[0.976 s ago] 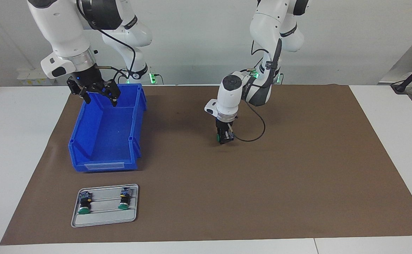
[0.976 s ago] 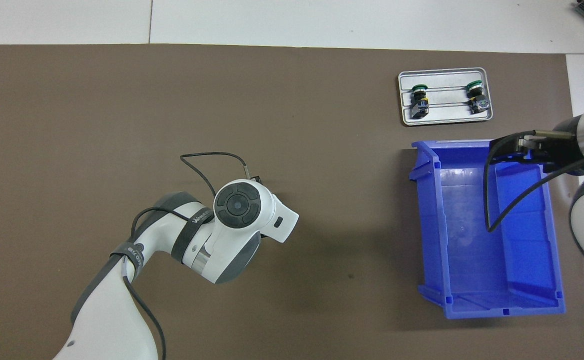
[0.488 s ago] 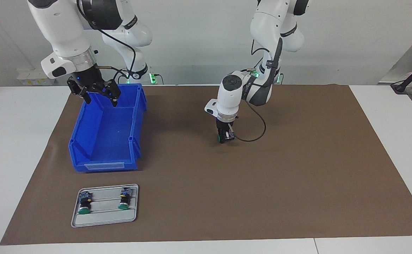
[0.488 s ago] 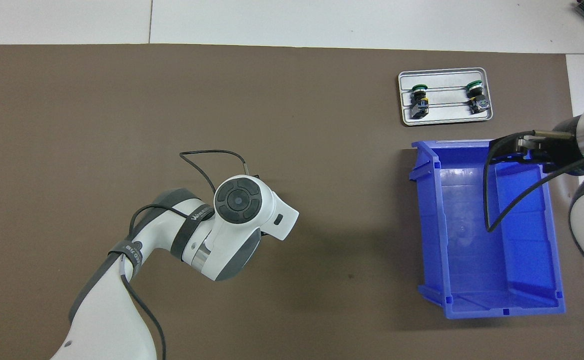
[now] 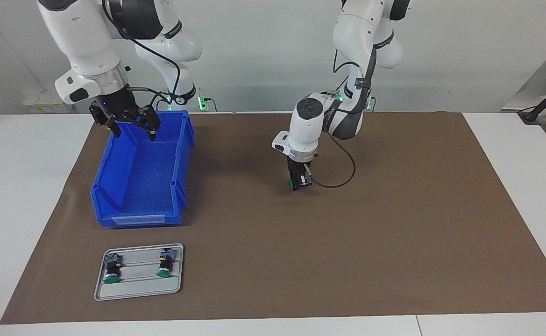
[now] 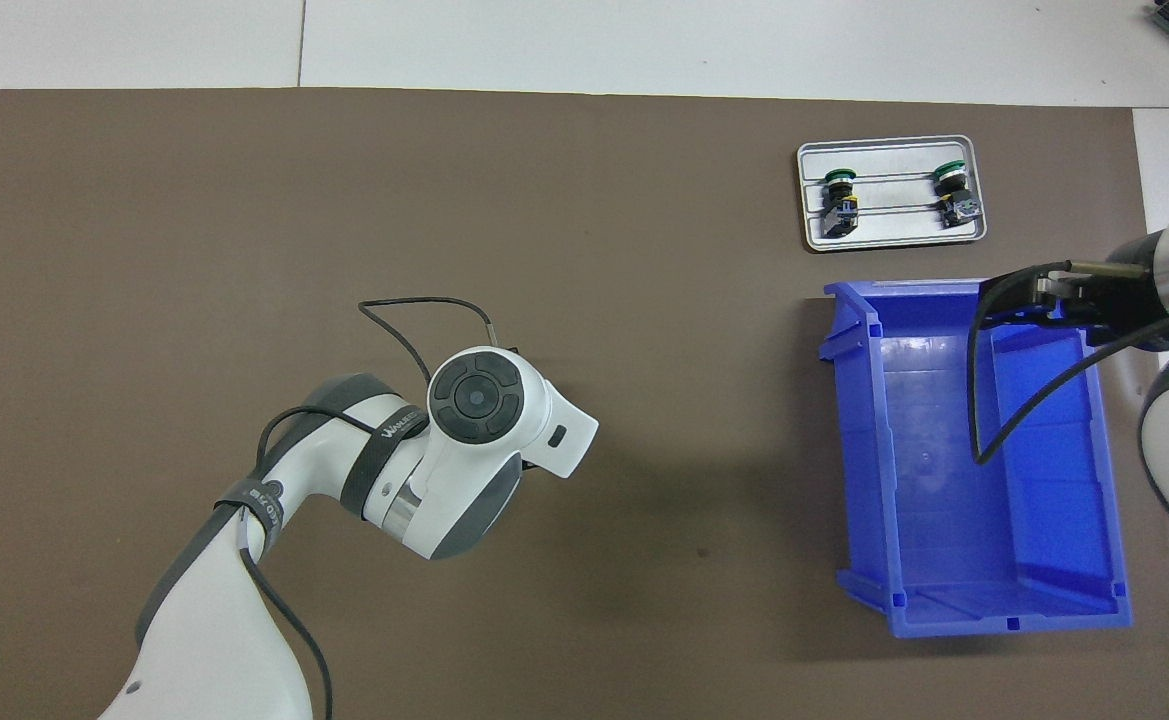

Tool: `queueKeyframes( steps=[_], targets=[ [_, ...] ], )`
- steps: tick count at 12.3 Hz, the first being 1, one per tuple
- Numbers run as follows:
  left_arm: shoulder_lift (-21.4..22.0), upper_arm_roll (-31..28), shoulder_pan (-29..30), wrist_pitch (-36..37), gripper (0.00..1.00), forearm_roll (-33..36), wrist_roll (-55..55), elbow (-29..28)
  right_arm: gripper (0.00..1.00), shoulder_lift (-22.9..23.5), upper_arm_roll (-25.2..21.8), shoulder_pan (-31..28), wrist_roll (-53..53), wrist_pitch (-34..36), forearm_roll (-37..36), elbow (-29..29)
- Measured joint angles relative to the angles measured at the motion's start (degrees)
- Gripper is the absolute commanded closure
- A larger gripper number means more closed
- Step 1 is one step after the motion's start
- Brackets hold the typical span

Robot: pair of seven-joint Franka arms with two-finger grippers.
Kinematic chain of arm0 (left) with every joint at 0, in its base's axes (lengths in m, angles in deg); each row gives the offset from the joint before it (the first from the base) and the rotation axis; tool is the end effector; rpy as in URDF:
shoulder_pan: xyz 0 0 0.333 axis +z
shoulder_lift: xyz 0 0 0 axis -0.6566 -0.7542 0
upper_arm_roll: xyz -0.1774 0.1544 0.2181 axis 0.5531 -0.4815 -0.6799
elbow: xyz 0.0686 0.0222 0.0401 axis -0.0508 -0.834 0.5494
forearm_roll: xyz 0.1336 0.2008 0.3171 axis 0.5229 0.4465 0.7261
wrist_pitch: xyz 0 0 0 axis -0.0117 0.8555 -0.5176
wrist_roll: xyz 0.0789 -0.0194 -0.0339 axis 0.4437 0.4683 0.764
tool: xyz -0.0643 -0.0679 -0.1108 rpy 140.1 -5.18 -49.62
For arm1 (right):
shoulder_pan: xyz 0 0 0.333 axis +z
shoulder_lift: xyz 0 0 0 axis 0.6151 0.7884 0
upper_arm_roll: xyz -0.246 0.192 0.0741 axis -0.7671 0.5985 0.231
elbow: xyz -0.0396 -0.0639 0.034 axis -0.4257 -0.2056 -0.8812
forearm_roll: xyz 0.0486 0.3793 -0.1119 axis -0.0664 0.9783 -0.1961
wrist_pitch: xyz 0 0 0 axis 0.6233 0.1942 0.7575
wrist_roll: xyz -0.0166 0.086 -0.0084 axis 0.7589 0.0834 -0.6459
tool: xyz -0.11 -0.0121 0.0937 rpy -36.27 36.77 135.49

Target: Place and press button with both arms

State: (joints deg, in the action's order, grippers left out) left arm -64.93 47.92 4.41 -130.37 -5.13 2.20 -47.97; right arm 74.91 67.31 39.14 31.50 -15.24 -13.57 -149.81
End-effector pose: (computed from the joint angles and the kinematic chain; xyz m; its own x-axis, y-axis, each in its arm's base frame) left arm 0.5045 -0.3680 0.2828 0.2071 -0.9761 0.0655 -0.9765 -0.2104 -0.0477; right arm 0.5592 0.0349 0.5669 0.9861 -0.1628 0.0322 -0.1628 -0.9867 -0.0031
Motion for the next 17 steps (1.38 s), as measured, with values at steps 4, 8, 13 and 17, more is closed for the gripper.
queueKeyframes(
  steps=[4, 8, 13, 17],
  targets=[
    [0.06, -0.09, 3.83, 3.44, 1.00, -6.00, -0.02, 4.05, 0.00, 0.00, 0.06, 0.01, 0.00, 0.04, 0.00, -0.02],
    [0.29, -0.06, 9.16, 14.10, 1.00, -13.31, -5.14, 10.36, 0.00, 0.00, -0.06, -0.06, 0.00, 0.04, 0.00, -0.02],
    [0.98, 0.01, 16.79, 20.42, 1.00, -24.31, -15.76, 11.06, 0.00, 0.00, -0.06, -0.06, 0.00, 0.04, 0.00, -0.03],
    [3.26, -0.06, 24.50, 30.63, 1.00, -29.09, -24.97, 11.14, 0.00, 0.00, -0.06, -0.06, 0.00, 0.04, 0.00, -0.03]
  ],
)
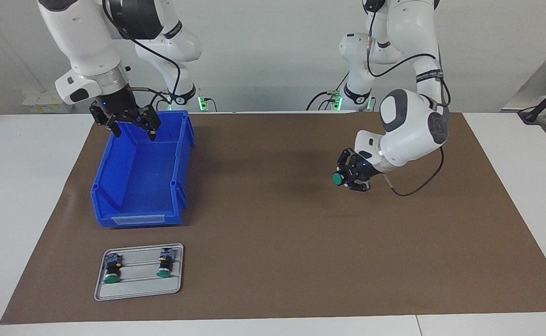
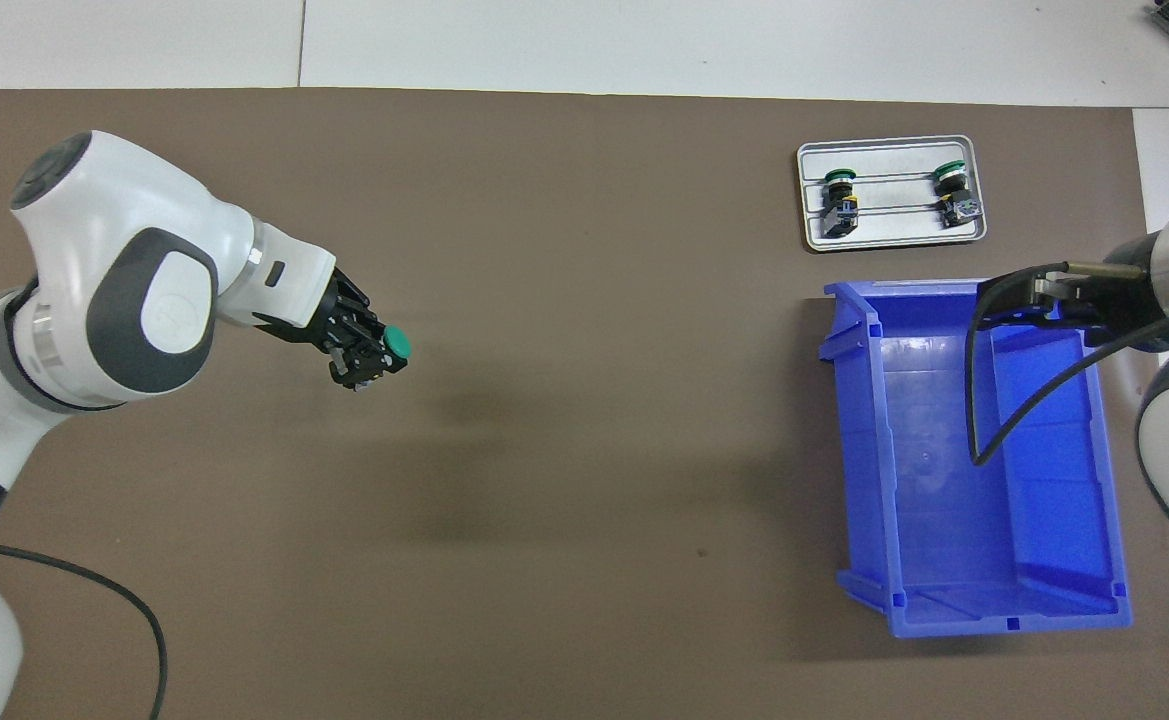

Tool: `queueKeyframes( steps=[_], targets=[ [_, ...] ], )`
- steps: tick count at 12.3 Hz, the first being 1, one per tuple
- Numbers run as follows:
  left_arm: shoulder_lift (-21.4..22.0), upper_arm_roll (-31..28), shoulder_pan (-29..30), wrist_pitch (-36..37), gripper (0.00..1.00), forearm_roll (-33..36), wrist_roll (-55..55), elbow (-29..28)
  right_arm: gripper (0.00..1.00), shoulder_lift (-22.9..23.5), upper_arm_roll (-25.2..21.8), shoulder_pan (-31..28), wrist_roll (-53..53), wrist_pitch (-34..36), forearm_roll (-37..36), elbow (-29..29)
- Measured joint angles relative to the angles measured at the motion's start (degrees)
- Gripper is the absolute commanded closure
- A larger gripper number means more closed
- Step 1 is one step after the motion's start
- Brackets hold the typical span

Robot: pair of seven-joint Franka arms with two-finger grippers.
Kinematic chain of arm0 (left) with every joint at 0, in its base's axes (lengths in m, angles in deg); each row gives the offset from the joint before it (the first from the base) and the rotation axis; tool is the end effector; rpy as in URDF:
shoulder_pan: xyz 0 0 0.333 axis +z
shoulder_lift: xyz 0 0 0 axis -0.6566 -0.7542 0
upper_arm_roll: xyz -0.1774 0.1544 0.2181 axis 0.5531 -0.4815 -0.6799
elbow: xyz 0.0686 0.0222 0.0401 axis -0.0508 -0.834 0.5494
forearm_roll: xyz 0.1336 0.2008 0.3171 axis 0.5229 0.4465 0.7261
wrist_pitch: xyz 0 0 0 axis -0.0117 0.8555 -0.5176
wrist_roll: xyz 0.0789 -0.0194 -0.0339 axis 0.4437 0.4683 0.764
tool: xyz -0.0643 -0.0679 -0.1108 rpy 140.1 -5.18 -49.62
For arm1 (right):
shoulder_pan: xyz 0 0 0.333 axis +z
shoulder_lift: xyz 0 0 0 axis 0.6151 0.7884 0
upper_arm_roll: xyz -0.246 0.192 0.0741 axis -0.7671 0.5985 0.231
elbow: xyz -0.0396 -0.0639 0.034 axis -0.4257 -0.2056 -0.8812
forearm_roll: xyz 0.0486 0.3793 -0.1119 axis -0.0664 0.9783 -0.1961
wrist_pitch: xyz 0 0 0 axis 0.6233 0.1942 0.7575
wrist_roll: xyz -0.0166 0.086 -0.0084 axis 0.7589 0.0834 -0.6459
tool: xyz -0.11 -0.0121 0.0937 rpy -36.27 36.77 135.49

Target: Place and press button with both arms

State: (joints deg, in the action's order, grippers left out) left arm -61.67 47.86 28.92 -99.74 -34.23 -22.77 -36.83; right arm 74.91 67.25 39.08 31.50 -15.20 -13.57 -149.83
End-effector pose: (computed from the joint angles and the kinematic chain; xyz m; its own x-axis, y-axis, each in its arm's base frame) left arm 0.5860 -0.1792 0.3768 0.4148 -0.8509 0.3224 -0.8787 -0.2826 0.3847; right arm 0.5591 0.0338 0.5667 0.9858 -0.1649 0.0311 -0.1649 -0.9863 -0.0029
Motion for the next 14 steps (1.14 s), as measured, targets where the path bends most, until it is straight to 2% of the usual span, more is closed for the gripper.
queueKeyframes(
  steps=[3, 7, 9, 12, 14],
  targets=[
    [1.58, -0.14, 8.23, 6.69, 1.00, -5.48, -8.49, -0.16, 0.00, 0.00, 0.00, 0.00, 0.00, 0.00, 0.00, 0.00],
    [3.08, -0.21, 15.97, 7.75, 0.99, -13.34, -18.11, -3.63, 0.00, 0.00, 0.00, 0.00, 0.00, 0.00, 0.00, 0.00],
    [4.56, -0.27, 18.21, 5.85, 0.96, -18.75, -23.37, -7.92, 0.00, 0.00, 0.00, 0.00, 0.00, 0.00, 0.00, 0.00],
    [7.51, -0.14, 19.05, -0.18, 0.84, -27.70, -29.20, -16.05, 0.00, 0.00, 0.01, 0.01, 0.00, 0.00, 0.00, 0.00],
    [9.07, 0.34, 18.98, -4.85, 0.82, -32.98, -30.73, -19.94, 0.00, 0.00, 0.01, 0.01, 0.00, 0.00, 0.00, 0.00]
  ],
)
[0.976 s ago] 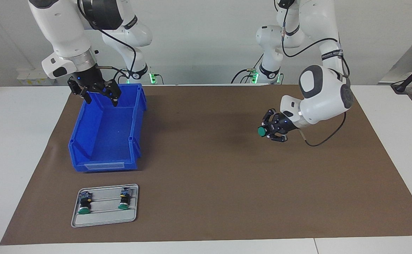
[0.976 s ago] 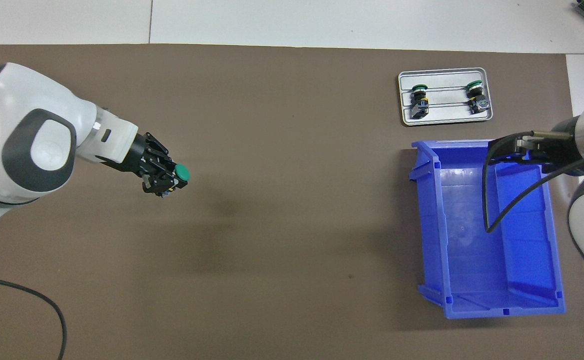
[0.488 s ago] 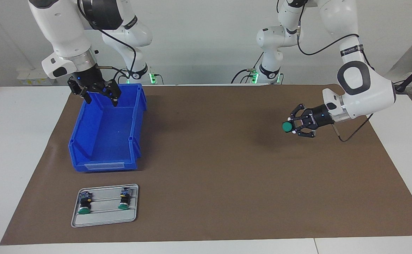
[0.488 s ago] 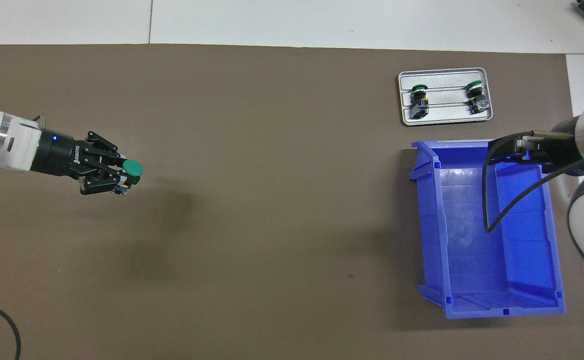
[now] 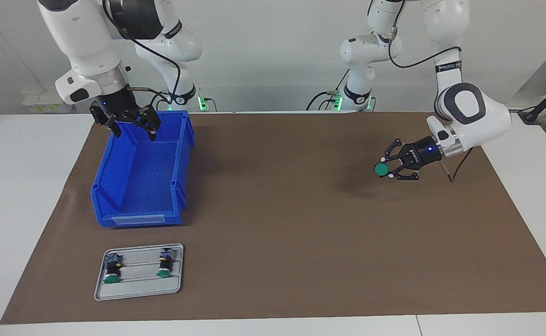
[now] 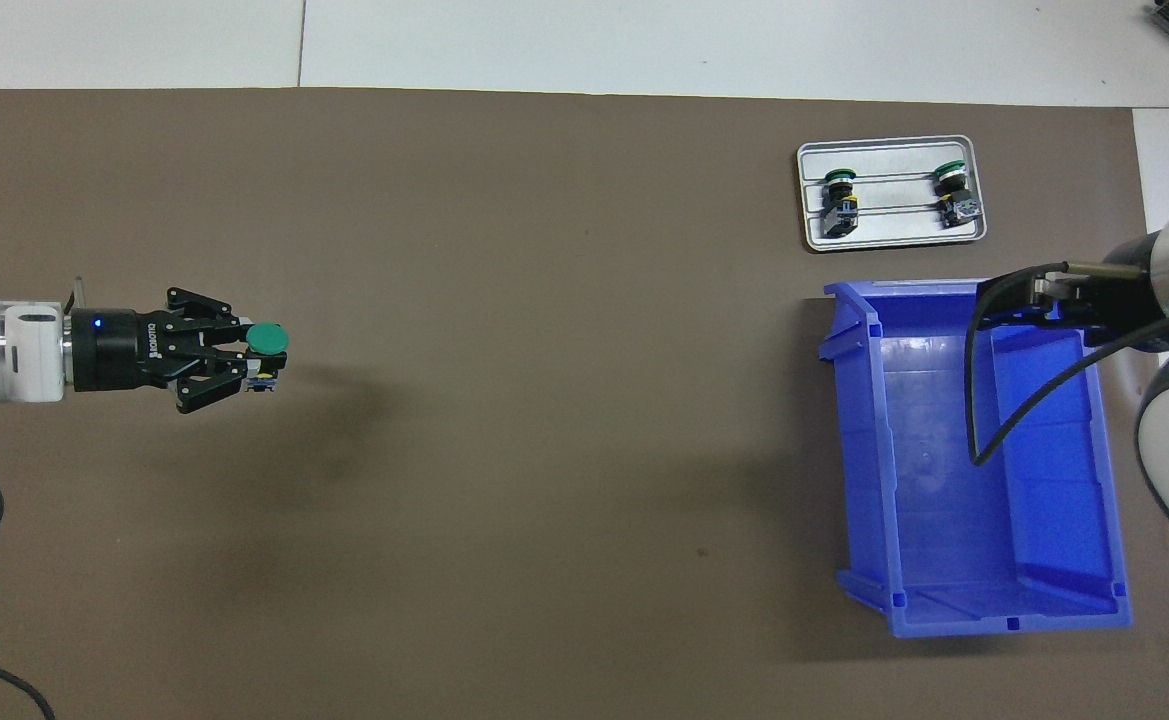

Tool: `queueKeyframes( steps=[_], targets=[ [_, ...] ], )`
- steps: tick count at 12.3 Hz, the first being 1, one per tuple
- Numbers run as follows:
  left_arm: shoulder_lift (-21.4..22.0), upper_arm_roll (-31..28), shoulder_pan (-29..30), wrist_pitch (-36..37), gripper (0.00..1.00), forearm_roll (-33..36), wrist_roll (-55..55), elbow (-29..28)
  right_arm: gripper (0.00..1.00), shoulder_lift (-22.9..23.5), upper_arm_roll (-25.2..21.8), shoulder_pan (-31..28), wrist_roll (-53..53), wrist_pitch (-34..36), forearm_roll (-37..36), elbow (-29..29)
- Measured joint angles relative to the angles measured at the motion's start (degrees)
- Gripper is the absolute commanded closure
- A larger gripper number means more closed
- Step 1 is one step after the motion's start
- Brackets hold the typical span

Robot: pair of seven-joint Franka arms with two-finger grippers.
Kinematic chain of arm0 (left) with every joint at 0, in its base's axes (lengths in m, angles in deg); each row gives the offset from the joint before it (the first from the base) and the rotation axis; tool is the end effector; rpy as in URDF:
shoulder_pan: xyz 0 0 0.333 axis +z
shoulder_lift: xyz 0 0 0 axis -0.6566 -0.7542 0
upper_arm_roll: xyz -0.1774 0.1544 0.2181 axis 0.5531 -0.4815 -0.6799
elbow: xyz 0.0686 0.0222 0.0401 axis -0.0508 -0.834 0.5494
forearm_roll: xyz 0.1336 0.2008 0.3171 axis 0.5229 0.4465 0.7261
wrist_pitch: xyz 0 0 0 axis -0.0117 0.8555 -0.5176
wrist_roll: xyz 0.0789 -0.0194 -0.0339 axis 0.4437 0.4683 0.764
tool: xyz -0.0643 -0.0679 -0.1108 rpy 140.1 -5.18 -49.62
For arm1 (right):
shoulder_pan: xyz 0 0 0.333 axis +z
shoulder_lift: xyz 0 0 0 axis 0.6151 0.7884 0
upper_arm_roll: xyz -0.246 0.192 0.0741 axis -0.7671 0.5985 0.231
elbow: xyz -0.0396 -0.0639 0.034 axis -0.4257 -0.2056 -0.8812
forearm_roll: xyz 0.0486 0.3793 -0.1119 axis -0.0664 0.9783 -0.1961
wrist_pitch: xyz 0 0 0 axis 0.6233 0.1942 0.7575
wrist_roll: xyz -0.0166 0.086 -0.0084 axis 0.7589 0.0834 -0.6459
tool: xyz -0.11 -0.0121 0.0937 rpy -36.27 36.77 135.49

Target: Place and press button with both arms

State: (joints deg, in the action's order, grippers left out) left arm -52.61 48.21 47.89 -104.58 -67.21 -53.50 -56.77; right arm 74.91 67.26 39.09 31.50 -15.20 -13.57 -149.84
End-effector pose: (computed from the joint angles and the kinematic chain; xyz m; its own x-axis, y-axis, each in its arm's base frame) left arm 0.5552 -0.0261 0.3546 0.4741 -0.4369 0.7644 -0.8731 -0.3451 0.3443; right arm 0.5591 0.0340 0.5666 0.9859 -0.1645 0.0310 -0.1645 -0.9864 -0.0028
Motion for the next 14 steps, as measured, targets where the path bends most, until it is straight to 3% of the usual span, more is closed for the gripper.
queueKeyframes(
  steps=[3, 7, 14],
  targets=[
    [0.83, 0.38, -2.77, -8.72, 0.83, -6.27, -1.69, -2.94, 0.00, 0.00, 0.11, 0.10, 0.00, 0.00, 0.00, 0.00],
    [0.90, 0.68, -9.97, -19.15, 0.83, -21.96, -9.98, -7.51, 0.00, 0.00, 0.09, 0.07, 0.00, 0.00, 0.00, 0.00],
    [2.17, 0.80, -12.87, -21.32, 0.77, -42.03, -26.11, -14.75, 0.00, 0.00, 0.09, 0.07, 0.00, 0.00, 0.00, -0.01]
  ],
)
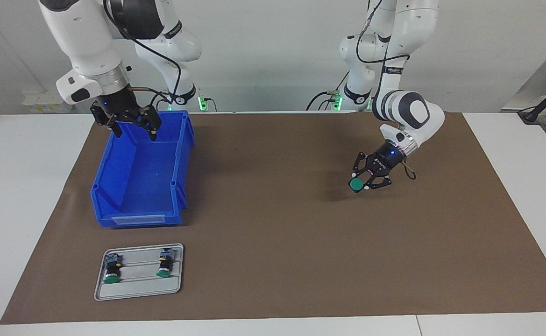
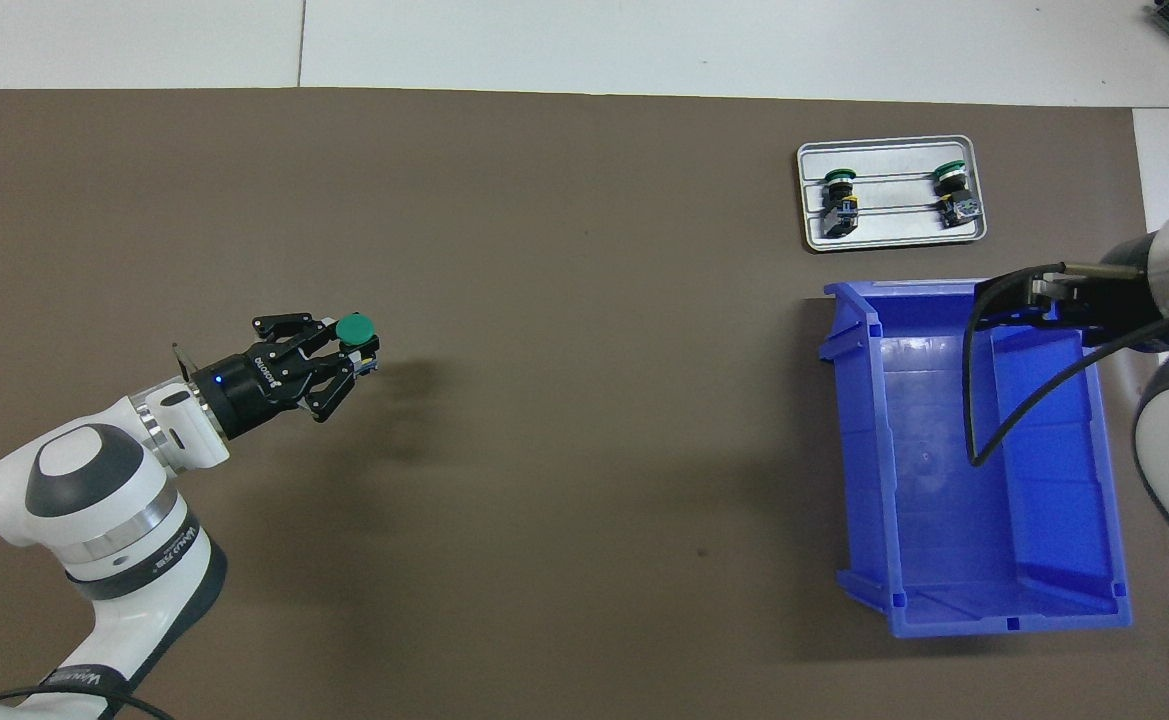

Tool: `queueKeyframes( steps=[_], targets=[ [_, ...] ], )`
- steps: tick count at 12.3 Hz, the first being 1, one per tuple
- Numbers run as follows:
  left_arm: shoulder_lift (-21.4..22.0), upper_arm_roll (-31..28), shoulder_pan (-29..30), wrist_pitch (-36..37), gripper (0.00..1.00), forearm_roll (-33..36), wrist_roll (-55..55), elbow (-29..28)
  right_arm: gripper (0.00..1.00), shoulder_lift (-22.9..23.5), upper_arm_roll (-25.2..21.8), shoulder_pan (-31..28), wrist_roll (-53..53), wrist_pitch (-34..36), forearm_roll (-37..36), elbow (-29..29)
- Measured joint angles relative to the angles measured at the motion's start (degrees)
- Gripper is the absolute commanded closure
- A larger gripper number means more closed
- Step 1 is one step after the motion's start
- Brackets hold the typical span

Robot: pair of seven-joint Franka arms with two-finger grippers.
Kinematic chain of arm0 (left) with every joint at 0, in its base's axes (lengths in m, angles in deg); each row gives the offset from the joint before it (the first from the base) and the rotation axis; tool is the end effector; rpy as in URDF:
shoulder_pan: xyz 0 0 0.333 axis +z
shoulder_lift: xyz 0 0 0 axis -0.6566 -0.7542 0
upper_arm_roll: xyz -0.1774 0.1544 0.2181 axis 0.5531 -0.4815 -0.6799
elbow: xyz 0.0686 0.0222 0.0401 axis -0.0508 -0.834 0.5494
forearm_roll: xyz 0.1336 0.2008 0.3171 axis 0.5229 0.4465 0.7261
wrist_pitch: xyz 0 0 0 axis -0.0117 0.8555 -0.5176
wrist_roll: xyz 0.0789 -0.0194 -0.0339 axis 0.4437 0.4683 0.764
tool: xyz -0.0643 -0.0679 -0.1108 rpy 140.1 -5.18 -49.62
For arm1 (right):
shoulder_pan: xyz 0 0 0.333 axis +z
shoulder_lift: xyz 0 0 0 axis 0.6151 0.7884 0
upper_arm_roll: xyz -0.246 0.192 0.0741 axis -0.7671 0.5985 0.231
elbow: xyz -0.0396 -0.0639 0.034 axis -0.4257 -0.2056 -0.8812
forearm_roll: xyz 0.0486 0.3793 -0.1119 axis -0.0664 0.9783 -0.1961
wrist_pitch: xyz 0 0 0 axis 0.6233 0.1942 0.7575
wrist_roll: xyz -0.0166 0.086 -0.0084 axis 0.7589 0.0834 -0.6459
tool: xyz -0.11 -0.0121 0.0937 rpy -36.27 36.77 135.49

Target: Place and press button with both arms

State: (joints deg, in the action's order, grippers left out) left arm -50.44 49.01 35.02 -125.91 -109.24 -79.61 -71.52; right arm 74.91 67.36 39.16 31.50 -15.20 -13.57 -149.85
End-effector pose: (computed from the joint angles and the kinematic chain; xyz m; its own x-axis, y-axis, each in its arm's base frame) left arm 0.5196 -0.1093 0.2878 0.3928 -0.1888 0.9000 -0.7807 -0.5857 0.2178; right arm 0.5589 0.0356 0.5665 0.9864 -0.1616 0.0308 -0.1616 -0.9869 -0.0027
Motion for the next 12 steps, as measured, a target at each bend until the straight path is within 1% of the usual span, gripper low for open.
queueKeyframes(
  steps=[2, 4, 6, 12],
  targets=[
    [0.15, 0.05, -1.01, 0.00, 0.77, -4.62, -4.38, -1.75, 0.00, 0.00, 0.00, 0.00, 0.00, 0.00, 0.00, -0.01],
    [0.17, 0.17, -1.99, 0.67, 0.76, -7.64, -8.49, -3.83, 0.00, 0.00, 0.00, 0.00, 0.00, 0.00, 0.00, -0.01],
    [0.15, 0.08, -2.08, 3.79, 0.76, -10.49, -13.64, -6.70, 0.00, 0.00, 0.00, 0.00, 0.00, 0.00, 0.00, -0.01],
    [0.15, -0.64, -0.98, 12.07, 0.75, -11.91, -20.04, -11.48, 0.00, -0.01, 0.00, 0.00, 0.00, 0.00, 0.00, -0.02]
  ],
)
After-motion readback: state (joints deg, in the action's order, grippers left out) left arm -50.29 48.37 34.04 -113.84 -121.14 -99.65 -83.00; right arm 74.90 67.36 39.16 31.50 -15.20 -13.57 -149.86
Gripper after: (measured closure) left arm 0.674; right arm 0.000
